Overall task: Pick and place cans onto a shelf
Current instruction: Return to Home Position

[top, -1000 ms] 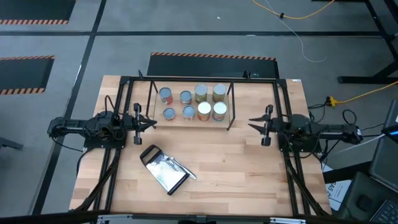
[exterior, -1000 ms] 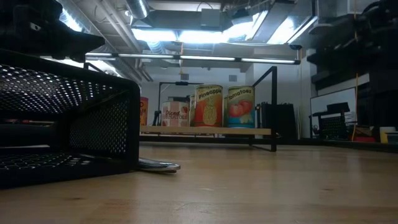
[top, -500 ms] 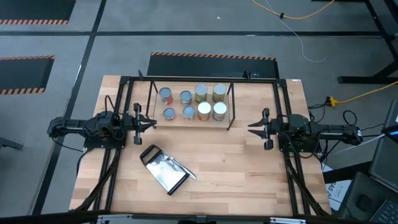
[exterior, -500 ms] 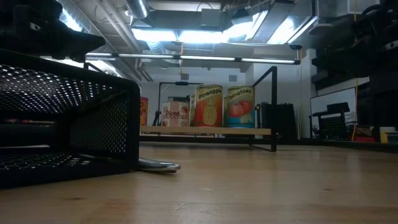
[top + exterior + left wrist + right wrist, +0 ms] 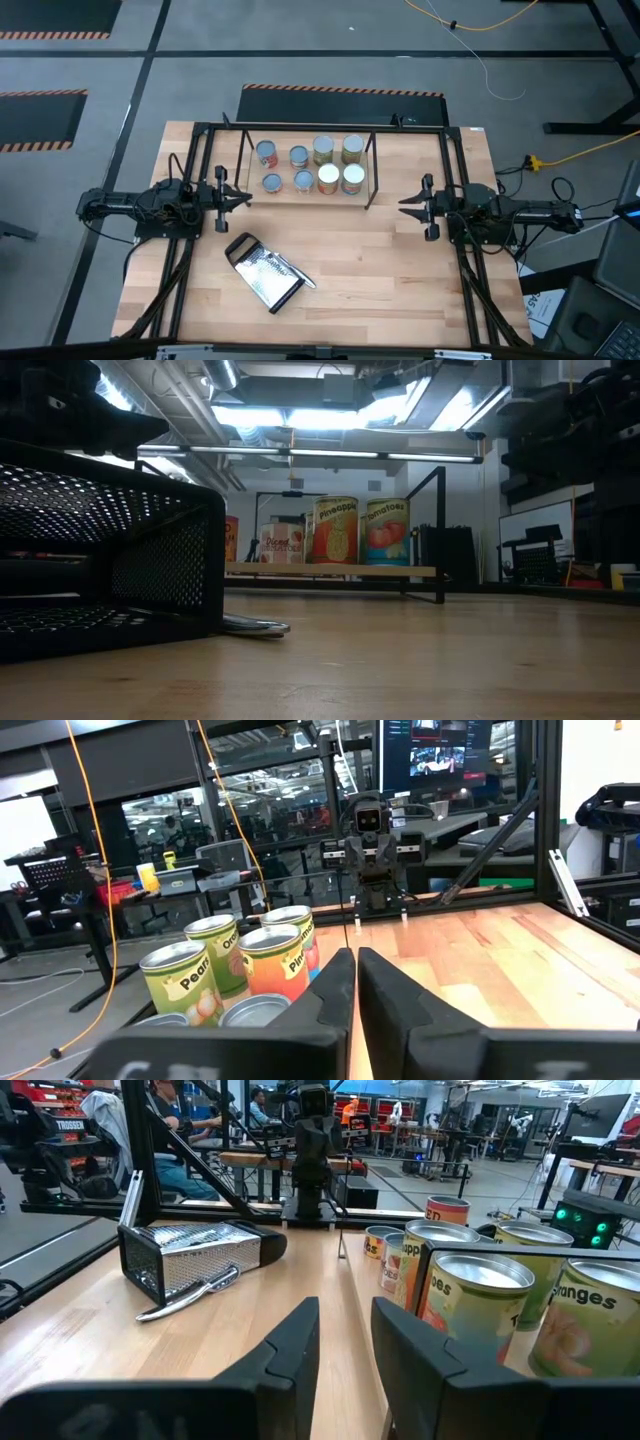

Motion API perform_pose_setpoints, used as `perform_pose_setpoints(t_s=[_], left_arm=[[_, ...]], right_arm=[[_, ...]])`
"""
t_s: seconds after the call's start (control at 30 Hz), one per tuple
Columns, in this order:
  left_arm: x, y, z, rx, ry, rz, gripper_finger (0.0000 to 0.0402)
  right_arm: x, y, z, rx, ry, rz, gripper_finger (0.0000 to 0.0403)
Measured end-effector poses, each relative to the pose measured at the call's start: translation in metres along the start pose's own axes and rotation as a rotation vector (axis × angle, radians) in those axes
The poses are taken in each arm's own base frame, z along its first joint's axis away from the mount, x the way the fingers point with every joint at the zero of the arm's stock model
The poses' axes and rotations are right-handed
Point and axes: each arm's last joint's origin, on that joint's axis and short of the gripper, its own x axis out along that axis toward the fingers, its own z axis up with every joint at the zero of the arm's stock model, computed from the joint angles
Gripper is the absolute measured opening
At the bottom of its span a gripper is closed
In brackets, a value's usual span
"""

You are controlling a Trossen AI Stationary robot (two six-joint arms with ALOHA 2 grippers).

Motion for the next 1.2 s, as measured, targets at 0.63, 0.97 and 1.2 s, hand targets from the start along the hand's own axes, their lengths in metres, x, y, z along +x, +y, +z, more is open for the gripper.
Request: perform_pose_setpoints(t_s=[0.63,0.97,1.2], left_arm=[[0.0000,0.0000,0.0000,0.000,0.000,0.000,0.0018],[0.0000,0.0000,0.0000,0.000,0.000,0.000,0.0027],[0.0000,0.0000,0.0000,0.000,0.000,0.000,0.0017]], right_arm=[[0.0000,0.0000,0.0002,0.000,-0.001,-0.001,0.0099],[0.0000,0.0000,0.0002,-0.001,-0.001,-0.001,0.0099],[0.0000,0.0000,0.0002,-0.001,-0.001,0.000,0.0099]])
